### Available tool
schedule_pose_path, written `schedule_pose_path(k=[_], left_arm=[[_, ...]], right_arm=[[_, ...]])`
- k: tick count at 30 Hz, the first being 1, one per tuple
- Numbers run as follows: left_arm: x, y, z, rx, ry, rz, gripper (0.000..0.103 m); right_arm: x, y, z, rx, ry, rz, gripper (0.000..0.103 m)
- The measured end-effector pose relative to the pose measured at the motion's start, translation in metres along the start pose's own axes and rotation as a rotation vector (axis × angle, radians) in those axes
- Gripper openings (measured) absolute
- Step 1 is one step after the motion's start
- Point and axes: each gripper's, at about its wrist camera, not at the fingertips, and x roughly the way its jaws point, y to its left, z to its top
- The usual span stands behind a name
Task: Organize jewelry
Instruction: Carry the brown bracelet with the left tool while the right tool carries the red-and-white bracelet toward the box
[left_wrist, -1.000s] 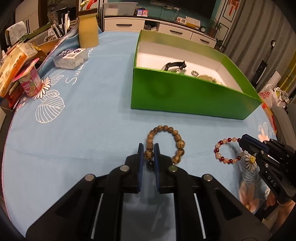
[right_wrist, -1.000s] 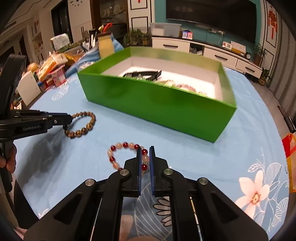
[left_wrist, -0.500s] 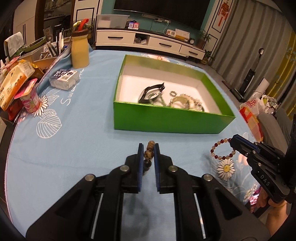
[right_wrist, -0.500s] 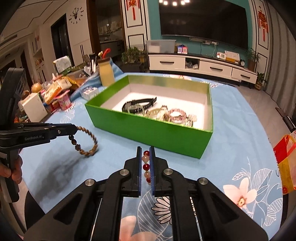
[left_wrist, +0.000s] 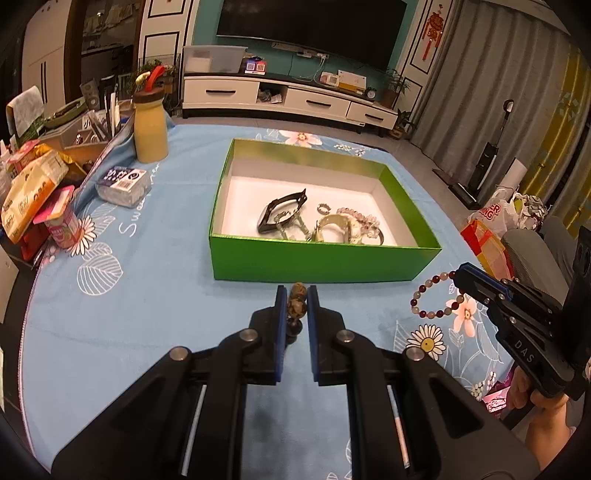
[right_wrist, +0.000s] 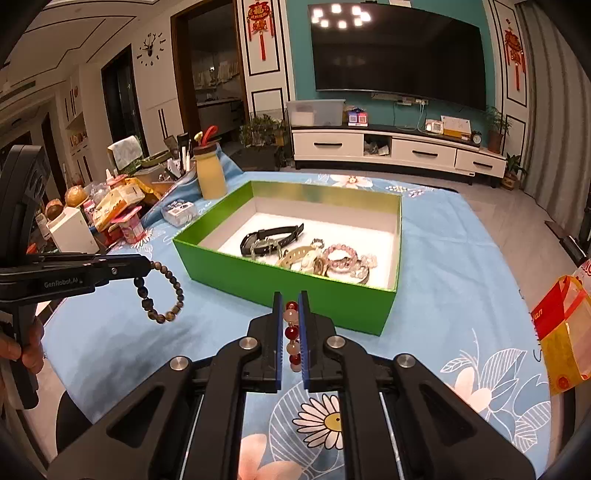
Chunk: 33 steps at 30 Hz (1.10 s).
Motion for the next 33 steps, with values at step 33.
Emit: schedule_pose_path(k=[33], left_arm=[[-0.014, -0.023, 0.051, 0.078, -0.085, -0.010, 0.010]], right_arm=[[-0.013, -0.007, 0.043, -0.007, -0.099, -0.018, 0.008]])
